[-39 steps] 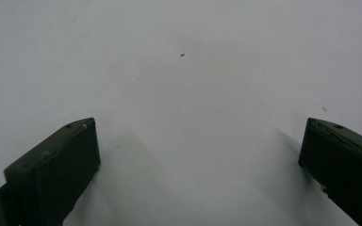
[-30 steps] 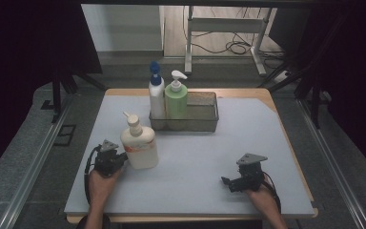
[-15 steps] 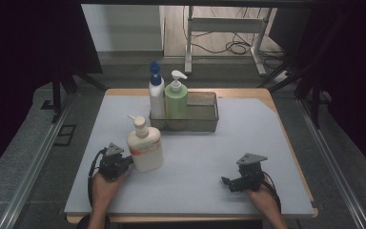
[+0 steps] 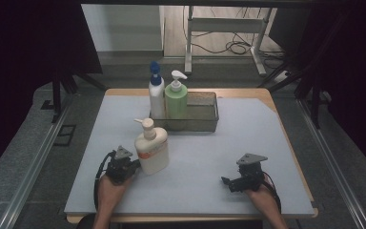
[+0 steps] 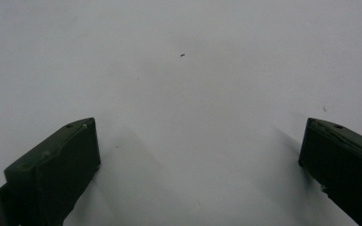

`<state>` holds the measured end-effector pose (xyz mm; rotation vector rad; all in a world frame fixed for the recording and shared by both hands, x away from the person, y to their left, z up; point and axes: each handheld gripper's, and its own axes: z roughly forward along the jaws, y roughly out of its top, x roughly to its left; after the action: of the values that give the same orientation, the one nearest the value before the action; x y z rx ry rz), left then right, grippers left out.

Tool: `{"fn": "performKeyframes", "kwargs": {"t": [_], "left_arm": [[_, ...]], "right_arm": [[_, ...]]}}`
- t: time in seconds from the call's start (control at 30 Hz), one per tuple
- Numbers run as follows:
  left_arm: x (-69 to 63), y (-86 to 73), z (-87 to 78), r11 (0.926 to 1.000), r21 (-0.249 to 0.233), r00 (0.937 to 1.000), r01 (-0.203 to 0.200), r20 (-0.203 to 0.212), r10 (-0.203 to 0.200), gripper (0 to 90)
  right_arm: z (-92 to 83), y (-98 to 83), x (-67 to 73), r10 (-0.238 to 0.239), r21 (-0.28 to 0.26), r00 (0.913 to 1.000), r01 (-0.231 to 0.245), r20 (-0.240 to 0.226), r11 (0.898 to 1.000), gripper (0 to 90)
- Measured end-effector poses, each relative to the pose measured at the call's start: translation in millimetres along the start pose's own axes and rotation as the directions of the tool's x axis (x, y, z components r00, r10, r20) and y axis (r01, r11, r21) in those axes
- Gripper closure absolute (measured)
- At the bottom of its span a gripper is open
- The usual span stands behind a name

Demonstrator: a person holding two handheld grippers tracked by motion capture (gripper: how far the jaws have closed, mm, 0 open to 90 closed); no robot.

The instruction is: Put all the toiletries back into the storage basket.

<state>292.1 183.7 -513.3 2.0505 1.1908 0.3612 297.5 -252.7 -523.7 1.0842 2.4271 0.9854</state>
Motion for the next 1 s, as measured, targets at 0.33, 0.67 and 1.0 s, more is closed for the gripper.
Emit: {"fn": "performKeyframes", "kwargs": {"t": [0.33,0.67,1.0], "left_arm": [[-15.4,1.5,6.1,0.9996,0.012,0.9994,-0.024,0.027,0.024,89.2],[-29.9,1.3,12.7,0.999,0.024,0.9981,-0.038,0.049,0.036,89.2],[-43.1,-0.7,13.4,0.9987,0.025,0.9959,-0.045,0.08,0.042,89.2]], "right_arm": [[0.0,0.0,-0.1,-0.001,0.0,1.0,0.001,-0.001,1.0,0.0],[0.0,-0.1,-0.1,-0.001,0.0,1.0,0.001,0.0,1.0,0.0],[-0.1,-0.1,-0.1,-0.002,-0.001,1.0,0.002,0.0,1.0,0.0]]}}
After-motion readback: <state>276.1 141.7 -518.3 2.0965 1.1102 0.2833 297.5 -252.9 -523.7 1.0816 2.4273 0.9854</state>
